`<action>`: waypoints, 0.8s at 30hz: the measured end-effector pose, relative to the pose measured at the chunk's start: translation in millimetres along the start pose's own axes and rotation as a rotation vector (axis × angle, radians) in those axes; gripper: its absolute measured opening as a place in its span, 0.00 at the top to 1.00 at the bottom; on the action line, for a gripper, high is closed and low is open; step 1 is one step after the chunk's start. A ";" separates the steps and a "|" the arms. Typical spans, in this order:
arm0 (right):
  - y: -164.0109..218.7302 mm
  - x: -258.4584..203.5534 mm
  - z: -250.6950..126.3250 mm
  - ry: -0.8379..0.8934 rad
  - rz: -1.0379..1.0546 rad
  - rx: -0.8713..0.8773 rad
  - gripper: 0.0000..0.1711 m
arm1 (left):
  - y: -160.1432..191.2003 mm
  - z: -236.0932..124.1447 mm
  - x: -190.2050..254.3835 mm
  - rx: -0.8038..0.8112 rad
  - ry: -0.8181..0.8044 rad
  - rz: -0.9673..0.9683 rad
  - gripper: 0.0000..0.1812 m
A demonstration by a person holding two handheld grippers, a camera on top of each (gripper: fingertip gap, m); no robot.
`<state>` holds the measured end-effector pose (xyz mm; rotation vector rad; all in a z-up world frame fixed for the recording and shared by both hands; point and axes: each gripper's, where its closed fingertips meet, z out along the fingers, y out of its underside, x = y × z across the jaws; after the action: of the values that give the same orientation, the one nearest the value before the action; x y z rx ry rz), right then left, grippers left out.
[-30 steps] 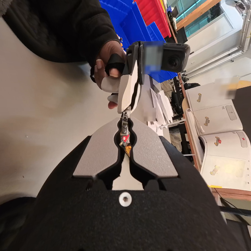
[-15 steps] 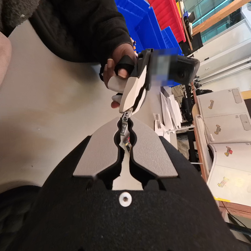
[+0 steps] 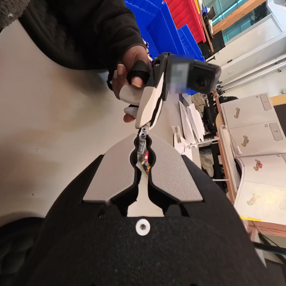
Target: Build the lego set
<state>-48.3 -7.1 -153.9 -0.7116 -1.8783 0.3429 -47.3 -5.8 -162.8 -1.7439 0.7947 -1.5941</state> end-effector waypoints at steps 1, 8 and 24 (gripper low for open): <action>0.6 0.6 0.4 0.001 0.015 -0.010 0.96 | -0.6 -0.5 -0.6 0.004 -0.002 -0.004 0.96; 1.0 4.4 4.0 0.017 0.060 -0.023 0.90 | -2.8 -2.2 -3.6 0.019 -0.007 -0.035 0.96; 3.8 9.9 10.9 0.078 0.095 -0.032 0.96 | -5.4 -4.0 -8.0 0.042 -0.021 -0.068 0.96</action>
<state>-59.8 2.9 -153.1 -0.8261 -1.7838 0.3412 -51.8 3.6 -163.2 -1.7718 0.6935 -1.6232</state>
